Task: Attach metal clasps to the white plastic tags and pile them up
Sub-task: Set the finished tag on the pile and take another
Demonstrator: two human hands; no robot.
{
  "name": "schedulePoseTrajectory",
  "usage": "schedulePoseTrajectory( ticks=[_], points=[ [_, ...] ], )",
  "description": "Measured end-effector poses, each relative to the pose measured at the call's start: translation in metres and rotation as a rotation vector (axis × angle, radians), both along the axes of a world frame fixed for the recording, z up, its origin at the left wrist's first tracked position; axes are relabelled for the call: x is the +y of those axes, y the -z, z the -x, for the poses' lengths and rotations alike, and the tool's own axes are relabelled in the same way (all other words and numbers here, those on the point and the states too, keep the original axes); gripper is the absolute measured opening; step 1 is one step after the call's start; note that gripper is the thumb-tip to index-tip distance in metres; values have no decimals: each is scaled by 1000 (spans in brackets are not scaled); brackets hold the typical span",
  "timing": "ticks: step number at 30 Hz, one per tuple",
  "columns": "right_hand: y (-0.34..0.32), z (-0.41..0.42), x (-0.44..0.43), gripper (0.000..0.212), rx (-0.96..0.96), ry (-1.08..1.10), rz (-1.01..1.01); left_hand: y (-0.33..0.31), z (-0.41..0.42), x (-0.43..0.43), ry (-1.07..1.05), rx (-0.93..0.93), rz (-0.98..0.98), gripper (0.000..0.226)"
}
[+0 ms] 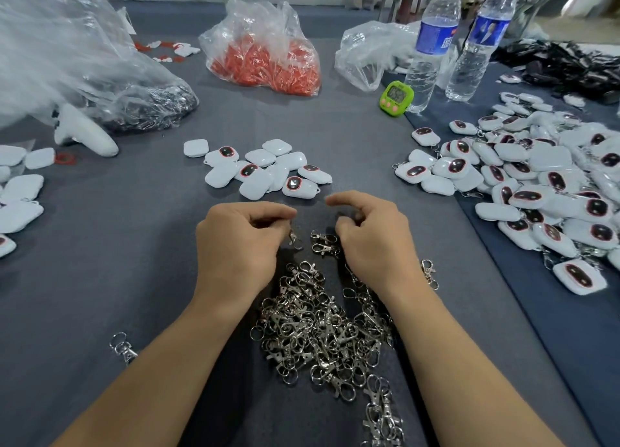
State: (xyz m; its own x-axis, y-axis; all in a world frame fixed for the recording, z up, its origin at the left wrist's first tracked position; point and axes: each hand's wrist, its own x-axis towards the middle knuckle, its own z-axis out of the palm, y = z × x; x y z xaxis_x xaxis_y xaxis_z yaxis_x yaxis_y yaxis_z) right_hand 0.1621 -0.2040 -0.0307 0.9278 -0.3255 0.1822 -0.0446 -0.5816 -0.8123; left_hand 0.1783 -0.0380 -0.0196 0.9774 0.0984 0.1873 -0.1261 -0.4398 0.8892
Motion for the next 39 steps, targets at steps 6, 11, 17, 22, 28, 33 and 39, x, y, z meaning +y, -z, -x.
schedulePoseTrajectory(
  ticks=[6, 11, 17, 22, 28, 33, 39],
  points=[
    [5, -16, 18, 56, -56, -277, 302, -5, 0, -1, -206, -97, -89, 12],
    [10, -23, 17, 62, 37, -362, 535, -8, -3, 5, -271, -114, -176, 17],
    [7, 1, 22, 41, -32, -167, 391, -8, -13, 24, -236, -271, -310, 19],
    [-3, 3, 18, 25, 40, -123, 415, -2, -4, 11, 61, -325, -402, 22],
    [-6, 2, 18, 19, -16, -139, 348, 3, -7, 7, 118, -144, -153, 30],
    [-14, 2, 20, 19, -31, -3, -332, 2, -8, 5, 99, -95, -30, 27],
    [-25, 4, 20, 10, 103, -102, -1141, 2, -9, 4, 147, -52, 105, 38]
  ],
)
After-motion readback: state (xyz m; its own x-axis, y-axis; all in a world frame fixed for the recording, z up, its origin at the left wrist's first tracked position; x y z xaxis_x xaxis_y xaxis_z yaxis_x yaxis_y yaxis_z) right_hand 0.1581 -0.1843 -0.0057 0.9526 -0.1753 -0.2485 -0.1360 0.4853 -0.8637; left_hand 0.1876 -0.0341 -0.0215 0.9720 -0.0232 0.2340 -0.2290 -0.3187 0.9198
